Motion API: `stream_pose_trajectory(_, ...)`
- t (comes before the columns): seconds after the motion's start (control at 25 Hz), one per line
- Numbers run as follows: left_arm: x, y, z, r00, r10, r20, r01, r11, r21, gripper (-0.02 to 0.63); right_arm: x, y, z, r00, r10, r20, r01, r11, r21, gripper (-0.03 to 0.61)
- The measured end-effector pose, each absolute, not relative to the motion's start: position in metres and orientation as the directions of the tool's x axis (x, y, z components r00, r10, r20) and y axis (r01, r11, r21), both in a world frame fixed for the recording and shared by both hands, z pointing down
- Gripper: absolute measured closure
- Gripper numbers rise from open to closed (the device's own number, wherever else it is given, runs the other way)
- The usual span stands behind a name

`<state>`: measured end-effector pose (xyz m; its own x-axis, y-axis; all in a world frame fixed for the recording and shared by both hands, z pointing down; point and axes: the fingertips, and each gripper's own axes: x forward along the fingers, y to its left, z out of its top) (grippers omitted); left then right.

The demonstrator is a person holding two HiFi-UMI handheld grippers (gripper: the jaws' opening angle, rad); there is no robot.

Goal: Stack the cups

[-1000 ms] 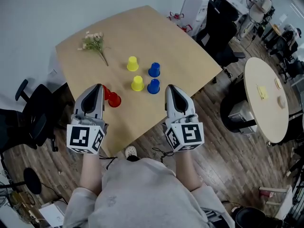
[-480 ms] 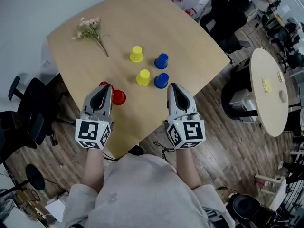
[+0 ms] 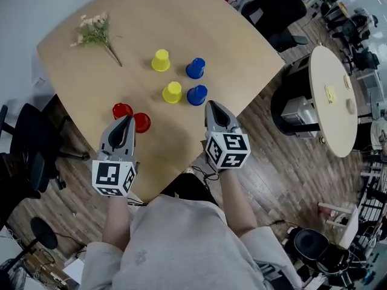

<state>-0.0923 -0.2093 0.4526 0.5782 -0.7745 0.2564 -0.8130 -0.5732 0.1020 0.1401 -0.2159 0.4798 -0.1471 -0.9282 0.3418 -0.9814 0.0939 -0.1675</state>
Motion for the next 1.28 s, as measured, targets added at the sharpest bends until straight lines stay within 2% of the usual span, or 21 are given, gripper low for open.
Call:
stream_pose_trajectory(0.08,-0.093,-0.208,0.455,0.577,-0.775,0.259,-0.815,-0.570,0.110,0.604,0.146,-0.223,0.496,-0.146,-0.913,0.381,-0.981,0.086,-0.172,0.549)
stream_pose_trajectory(0.12,-0.093,-0.208,0.456,0.574,-0.776,0.261,-0.816,-0.566,0.113,0.604,0.148,-0.227,0.503,-0.150,-0.905,0.399,-0.981,0.086,-0.173,0.492)
stream_pose_trajectory(0.2,-0.096,-0.208,0.459,0.564,-0.781,0.268,-0.824,-0.555,0.117,0.604,0.151,-0.238,0.518,-0.155,-0.889,0.432,-0.982,0.091,-0.165,0.464)
stream_pose_trajectory(0.32,-0.099,-0.209,0.460,0.546,-0.790,0.278,-0.836,-0.538,0.112,0.604,0.154,-0.255,0.540,-0.162,-0.861,0.482,-0.984,0.106,-0.141,0.382)
stream_pose_trajectory(0.4,-0.101,-0.209,0.459,0.533,-0.797,0.284,-0.844,-0.526,0.108,0.604,0.154,-0.263,0.553,-0.171,-0.840,0.515,-0.984,0.117,-0.135,0.359)
stream_pose_trajectory(0.72,-0.119,-0.219,0.462,0.465,-0.836,0.293,-0.884,-0.454,0.106,0.604,0.146,-0.270,0.553,-0.181,-0.840,0.511,-0.983,0.158,-0.089,0.374)
stream_pose_trajectory(0.96,-0.126,-0.225,0.466,0.435,-0.851,0.295,-0.900,-0.421,0.114,0.604,0.091,-0.240,0.531,-0.322,-0.825,0.465,-0.946,0.298,-0.127,0.374)
stream_pose_trajectory(1.28,-0.144,-0.225,0.472,0.400,-0.862,0.311,-0.916,-0.384,0.112,0.604,0.020,-0.223,0.547,-0.461,-0.742,0.487,-0.882,0.444,-0.159,0.374)
